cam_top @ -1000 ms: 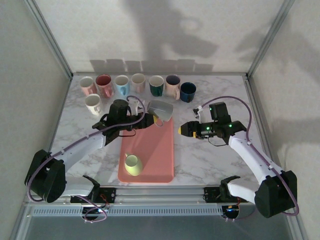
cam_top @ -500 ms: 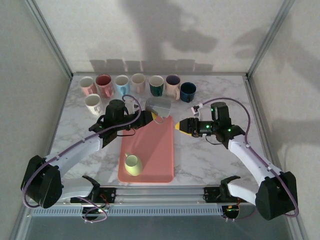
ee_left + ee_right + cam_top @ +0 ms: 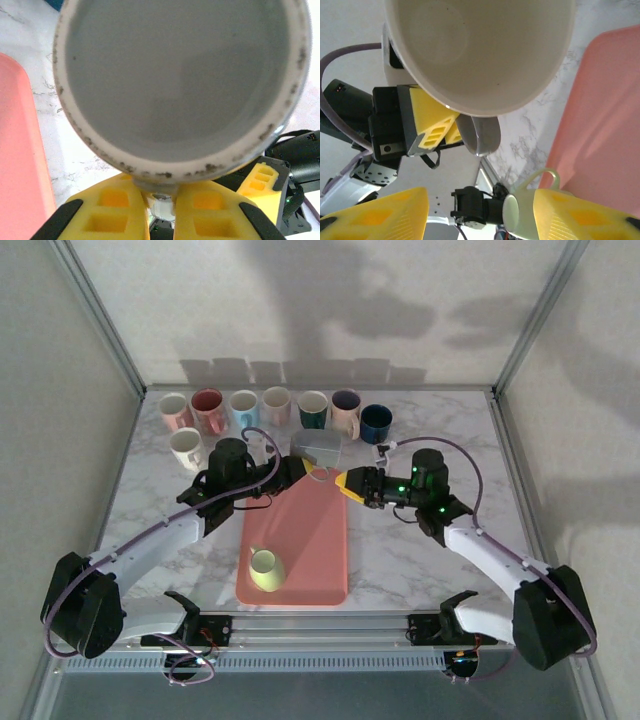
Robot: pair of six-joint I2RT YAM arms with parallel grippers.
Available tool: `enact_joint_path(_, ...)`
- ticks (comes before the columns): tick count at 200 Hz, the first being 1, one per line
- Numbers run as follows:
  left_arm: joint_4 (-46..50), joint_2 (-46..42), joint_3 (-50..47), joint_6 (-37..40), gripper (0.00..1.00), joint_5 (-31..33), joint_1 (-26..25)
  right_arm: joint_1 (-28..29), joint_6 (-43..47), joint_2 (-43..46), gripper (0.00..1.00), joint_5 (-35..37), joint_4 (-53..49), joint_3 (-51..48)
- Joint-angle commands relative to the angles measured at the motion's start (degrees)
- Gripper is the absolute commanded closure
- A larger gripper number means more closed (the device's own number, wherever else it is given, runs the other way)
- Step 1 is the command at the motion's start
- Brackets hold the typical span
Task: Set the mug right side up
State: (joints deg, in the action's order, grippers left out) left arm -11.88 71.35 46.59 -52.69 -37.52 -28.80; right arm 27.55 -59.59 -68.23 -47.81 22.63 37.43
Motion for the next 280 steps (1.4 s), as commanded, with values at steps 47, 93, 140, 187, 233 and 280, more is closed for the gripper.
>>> enact_joint_path(47, -6.67, -1.66, 1.58, -0.68, 1.00, 0.21, -0.56, 4.71, -6.70, -6.90, 0.49, 5.40, 14.33, 0.80)
enact_joint_path(93, -7.58, -2.18, 0.71, -1.61, 1.00, 0.52, -0.65, 6.61, -9.33, -10.97, 0.51, 7.46, 20.12, 1.46)
enact_joint_path(140, -7.58, -2.34, 0.17, -1.96, 1.00, 0.25, -0.73, 7.72, -11.45, -13.11, 0.56, 10.19, 25.33, 1.59)
enact_joint_path(187, -9.73, -2.70, -0.59, -2.49, 1.00, 0.17, -0.73, 8.41, -13.33, -14.87, 0.63, 11.13, 29.15, 2.03)
enact_joint_path(233, -11.10, -2.93, -2.24, -3.45, 1.00, 0.17, -0.82, 8.88, -13.45, -14.83, 0.82, 12.30, 30.94, 2.21)
enact_joint_path(280, -11.15, -2.88, -2.73, -3.68, 1.00, 0.47, -0.82, 8.93, -12.70, -14.76, 0.96, 12.32, 30.90, 2.64)
